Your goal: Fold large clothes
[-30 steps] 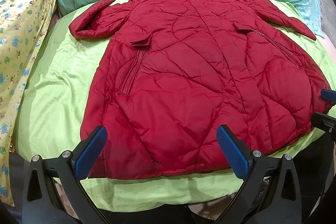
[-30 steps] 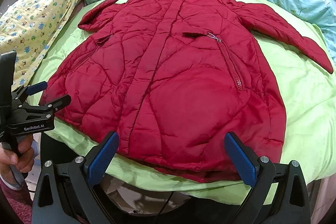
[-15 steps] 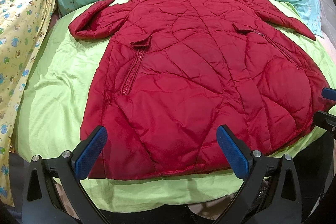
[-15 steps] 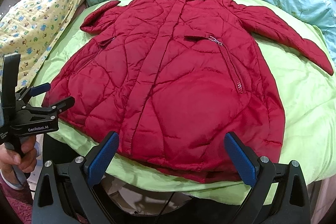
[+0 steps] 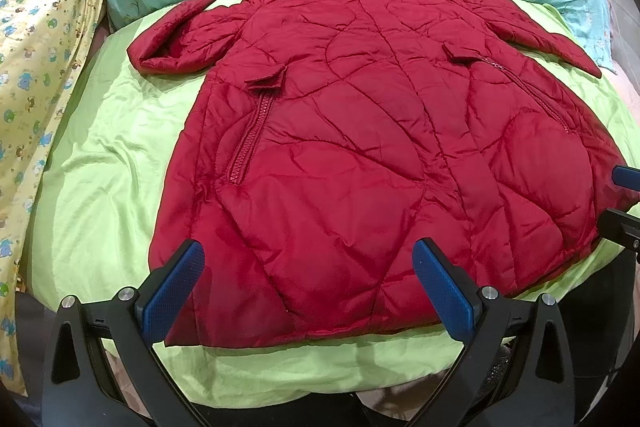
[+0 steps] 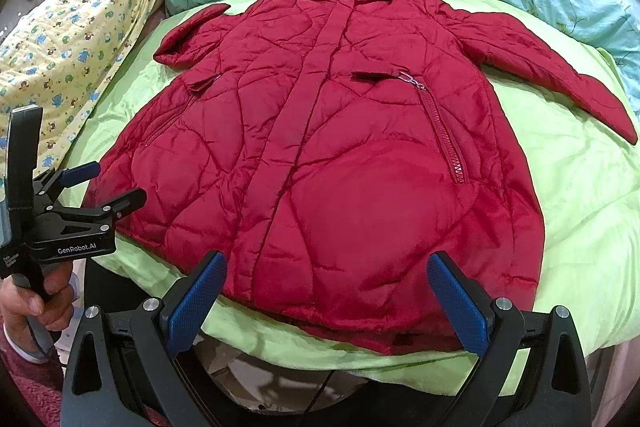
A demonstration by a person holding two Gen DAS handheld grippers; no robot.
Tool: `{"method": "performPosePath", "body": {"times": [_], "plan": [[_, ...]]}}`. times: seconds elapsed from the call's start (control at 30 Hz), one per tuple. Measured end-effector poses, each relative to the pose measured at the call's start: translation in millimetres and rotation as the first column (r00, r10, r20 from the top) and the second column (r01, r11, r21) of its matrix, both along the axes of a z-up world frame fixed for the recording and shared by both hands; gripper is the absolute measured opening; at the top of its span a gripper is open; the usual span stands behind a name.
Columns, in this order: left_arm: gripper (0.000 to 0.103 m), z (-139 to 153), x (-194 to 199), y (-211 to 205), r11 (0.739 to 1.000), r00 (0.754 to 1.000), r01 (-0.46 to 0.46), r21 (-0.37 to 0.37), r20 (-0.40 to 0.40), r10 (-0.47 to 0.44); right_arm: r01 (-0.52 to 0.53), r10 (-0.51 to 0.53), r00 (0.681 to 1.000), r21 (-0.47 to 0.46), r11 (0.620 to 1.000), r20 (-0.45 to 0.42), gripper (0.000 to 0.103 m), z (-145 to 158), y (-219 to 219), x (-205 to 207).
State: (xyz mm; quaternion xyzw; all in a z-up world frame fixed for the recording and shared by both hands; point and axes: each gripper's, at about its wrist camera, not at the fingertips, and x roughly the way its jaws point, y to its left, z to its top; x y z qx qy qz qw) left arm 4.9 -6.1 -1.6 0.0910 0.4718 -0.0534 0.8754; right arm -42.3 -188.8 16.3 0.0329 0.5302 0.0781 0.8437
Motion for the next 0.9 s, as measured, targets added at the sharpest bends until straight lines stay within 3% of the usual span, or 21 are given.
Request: {"method": "performPosePath", "body": {"times": [0.17,0.53,0.9], "plan": [[0.103,-2,4,1,1.000,1.000,-0.001,0.001,-0.010,0.001,0.011,-0.010,0.998,-0.012,1.000,0.063,0.101,-1,-2,2],[0.103,-7,22,3,1.000,1.000,-0.002,0.003,-0.031,0.002,0.057,-0.061,0.992,0.042,0.997,0.107,0.101,2,-26,12],[0.103,-6,46,7,1.000,1.000,-0.025,0.011,-0.004,0.025,0.168,-0.182,0.970,0.099,0.981,0.164,0.101,5,-86,28]]}}
